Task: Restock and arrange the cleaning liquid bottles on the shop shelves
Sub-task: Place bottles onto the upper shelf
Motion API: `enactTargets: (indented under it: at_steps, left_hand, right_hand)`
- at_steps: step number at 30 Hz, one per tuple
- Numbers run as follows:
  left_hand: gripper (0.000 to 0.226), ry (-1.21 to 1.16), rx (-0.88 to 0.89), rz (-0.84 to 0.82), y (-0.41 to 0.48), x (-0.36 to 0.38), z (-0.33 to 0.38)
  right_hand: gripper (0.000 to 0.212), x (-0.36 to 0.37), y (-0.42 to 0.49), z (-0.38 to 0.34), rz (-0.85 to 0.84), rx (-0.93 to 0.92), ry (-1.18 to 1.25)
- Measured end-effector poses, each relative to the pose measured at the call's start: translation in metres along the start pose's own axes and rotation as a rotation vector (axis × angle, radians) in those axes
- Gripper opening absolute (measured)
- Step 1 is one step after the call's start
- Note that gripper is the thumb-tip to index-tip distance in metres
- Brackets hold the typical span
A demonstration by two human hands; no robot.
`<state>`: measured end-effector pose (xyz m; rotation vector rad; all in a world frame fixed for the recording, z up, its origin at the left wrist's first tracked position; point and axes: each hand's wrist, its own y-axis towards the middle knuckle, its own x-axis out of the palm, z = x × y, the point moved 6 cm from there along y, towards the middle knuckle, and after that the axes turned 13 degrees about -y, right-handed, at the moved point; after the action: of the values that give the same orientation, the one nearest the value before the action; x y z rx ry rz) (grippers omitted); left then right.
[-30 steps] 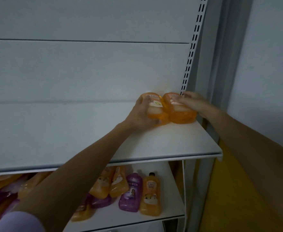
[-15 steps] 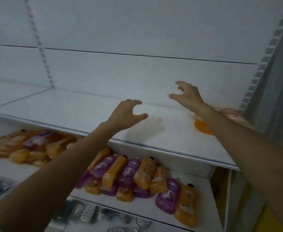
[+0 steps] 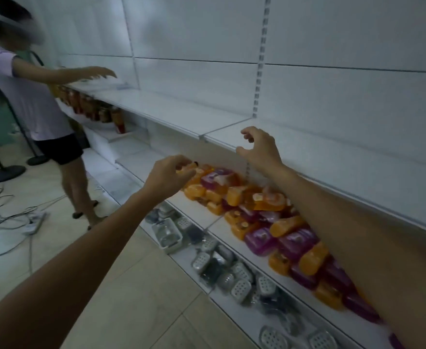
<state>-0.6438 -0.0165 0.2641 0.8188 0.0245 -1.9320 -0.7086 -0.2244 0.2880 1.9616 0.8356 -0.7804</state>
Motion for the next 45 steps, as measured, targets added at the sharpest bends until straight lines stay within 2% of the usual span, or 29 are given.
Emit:
enactTargets:
  at_steps: [3, 8, 15, 20, 24, 30, 34, 39, 42, 45]
  left_hand:
    - [0.033, 0.014, -0.045, 0.011, -0.004, -0.028, -0.04]
    - [0.035, 0.015, -0.123, -0.02, 0.001, -0.043, -0.096]
    - [0.038, -0.027, -0.214, -0.071, 0.051, -0.027, -0.167]
    - [0.037, -0.028, -0.258, -0.116, 0.114, -0.006, -0.219]
    - [0.037, -0.064, -0.29, -0.146, 0.158, 0.005, -0.255]
    - [0.035, -0.114, -0.29, -0.182, 0.217, 0.021, -0.313]
    - [0.035, -0.128, -0.253, -0.31, 0.26, 0.05, -0.351]
    - [0.027, -0.126, -0.148, -0.498, 0.33, 0.089, -0.396]
    - [0.028, -0.142, -0.109, -0.526, 0.362, 0.106, -0.416]
    - [0.034, -0.1, -0.094, -0.629, 0.382, 0.132, -0.431]
  right_hand:
    - [0.04, 0.047, -0.004, -0.038, -0.009, -0.04, 0.043]
    - [0.043, 0.129, -0.003, -0.054, -0.185, 0.014, 0.065]
    - [0.051, 0.214, 0.039, -0.019, -0.313, 0.148, 0.107]
    - [0.051, 0.279, 0.088, 0.019, -0.403, 0.317, 0.131]
    - [0.045, 0.328, 0.129, 0.045, -0.433, 0.4, 0.1]
    - [0.056, 0.374, 0.168, 0.064, -0.453, 0.505, 0.057]
    - [0.054, 0.396, 0.193, 0.086, -0.415, 0.565, -0.018]
    - [0.062, 0.421, 0.228, 0.096, -0.341, 0.66, -0.103]
    - [0.069, 0.441, 0.245, 0.097, -0.371, 0.748, -0.286]
    - [0.087, 0.466, 0.254, 0.094, -0.448, 0.809, -0.507]
